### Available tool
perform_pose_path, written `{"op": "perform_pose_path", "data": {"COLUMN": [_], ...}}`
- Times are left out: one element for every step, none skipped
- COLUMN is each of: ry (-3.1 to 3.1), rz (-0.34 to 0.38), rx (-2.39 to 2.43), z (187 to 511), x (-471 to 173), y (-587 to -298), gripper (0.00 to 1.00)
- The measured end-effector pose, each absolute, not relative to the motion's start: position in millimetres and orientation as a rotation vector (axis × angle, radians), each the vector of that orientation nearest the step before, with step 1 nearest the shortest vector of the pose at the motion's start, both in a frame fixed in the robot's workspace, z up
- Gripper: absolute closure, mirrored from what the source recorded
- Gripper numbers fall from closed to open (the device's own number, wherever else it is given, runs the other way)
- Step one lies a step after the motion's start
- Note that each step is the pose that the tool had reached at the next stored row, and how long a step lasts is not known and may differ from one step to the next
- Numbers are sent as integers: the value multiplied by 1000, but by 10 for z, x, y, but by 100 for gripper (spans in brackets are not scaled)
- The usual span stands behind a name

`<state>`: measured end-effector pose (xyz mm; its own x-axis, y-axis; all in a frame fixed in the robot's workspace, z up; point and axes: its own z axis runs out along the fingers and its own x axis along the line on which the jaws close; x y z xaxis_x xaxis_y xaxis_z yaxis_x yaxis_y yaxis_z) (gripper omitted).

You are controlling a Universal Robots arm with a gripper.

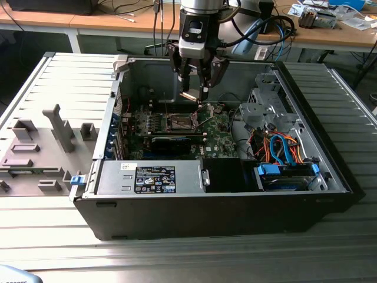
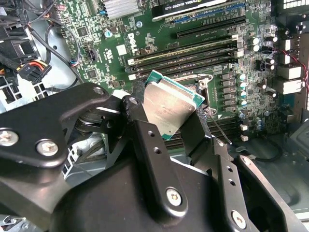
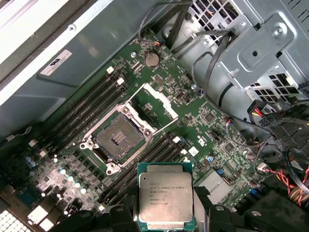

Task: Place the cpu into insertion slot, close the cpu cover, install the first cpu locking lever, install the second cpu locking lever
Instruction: 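Place the cpu into insertion slot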

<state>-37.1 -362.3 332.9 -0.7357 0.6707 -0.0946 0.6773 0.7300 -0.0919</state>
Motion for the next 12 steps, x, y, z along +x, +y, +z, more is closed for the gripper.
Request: {"op": "perform_pose_path", "data": {"ry": [2870, 2869, 2869, 2868, 2868, 2867, 2867, 2867, 2866, 2865, 2865, 2864], "rz": [-186, -186, -187, -187, -187, -187, -188, -188, -188, -189, -189, -189], "rx": [1121, 1122, 1123, 1125, 1126, 1127, 1128, 1129, 1131, 1133, 1133, 1135], "z": [3328, 3328, 3328, 3328, 3328, 3327, 3327, 3327, 3326, 3326, 3326, 3326], "x": [-370, -370, -370, -370, -370, -370, -370, -370, -370, -370, -370, -370], "y": [-3623, -3623, -3623, -3623, -3623, -3623, -3623, -3623, -3623, -3623, -3623, -3623], "gripper": [46, 46, 46, 46, 46, 46, 46, 46, 46, 46, 46, 46]}}
